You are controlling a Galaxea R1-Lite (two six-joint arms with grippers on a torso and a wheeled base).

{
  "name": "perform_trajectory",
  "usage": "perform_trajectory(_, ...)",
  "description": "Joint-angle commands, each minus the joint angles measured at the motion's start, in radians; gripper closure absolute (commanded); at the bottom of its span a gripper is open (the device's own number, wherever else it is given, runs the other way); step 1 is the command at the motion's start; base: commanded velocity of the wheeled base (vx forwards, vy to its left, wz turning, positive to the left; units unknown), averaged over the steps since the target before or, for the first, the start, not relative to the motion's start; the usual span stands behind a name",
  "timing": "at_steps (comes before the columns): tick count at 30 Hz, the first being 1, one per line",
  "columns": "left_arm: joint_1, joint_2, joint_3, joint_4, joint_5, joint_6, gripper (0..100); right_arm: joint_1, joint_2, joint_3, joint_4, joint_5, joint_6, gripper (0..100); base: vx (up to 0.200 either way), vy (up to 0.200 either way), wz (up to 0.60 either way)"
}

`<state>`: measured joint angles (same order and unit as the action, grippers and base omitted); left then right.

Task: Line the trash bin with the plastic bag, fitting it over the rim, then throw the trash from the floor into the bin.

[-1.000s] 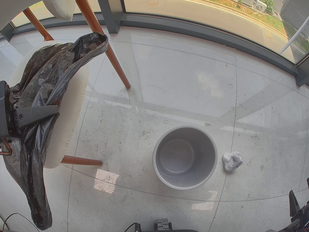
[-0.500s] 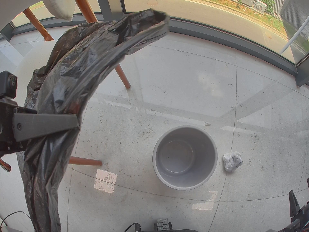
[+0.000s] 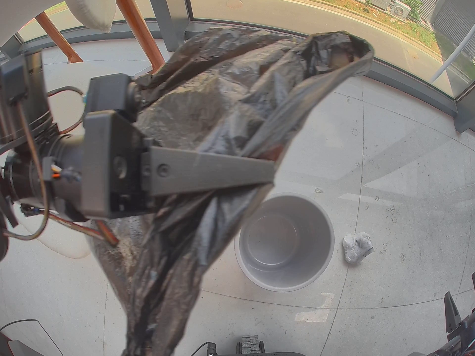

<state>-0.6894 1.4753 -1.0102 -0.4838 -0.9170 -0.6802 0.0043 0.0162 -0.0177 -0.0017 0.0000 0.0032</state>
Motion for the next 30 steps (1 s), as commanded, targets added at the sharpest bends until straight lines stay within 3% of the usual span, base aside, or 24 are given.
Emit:
perform_trajectory(1, -0.095, 0.172, -0.11, -0.004, 0.006, -0.002, 100, 0.0, -0.012, 0.018, 0.0, 0.0, 0.0, 0, 0.0, 0.0, 0.0)
perform_trajectory(5, -0.157, 0.238, -0.179, -0.002, 0.027, -0.042, 100, 0.0, -0.012, 0.018, 0.0, 0.0, 0.0, 0, 0.0, 0.0, 0.0)
perform_trajectory(10, -0.208, 0.258, -0.168, -0.001, 0.079, -0.081, 100, 0.0, -0.012, 0.018, 0.0, 0.0, 0.0, 0, 0.0, 0.0, 0.0)
perform_trajectory(18, -0.196, 0.278, -0.14, -0.001, 0.084, -0.073, 100, 0.0, -0.012, 0.018, 0.0, 0.0, 0.0, 0, 0.0, 0.0, 0.0)
perform_trajectory(30, -0.114, 0.344, -0.133, -0.01, 0.081, -0.071, 100, 0.0, -0.012, 0.018, -0.001, 0.0, 0.0, 0, 0.0, 0.0, 0.0)
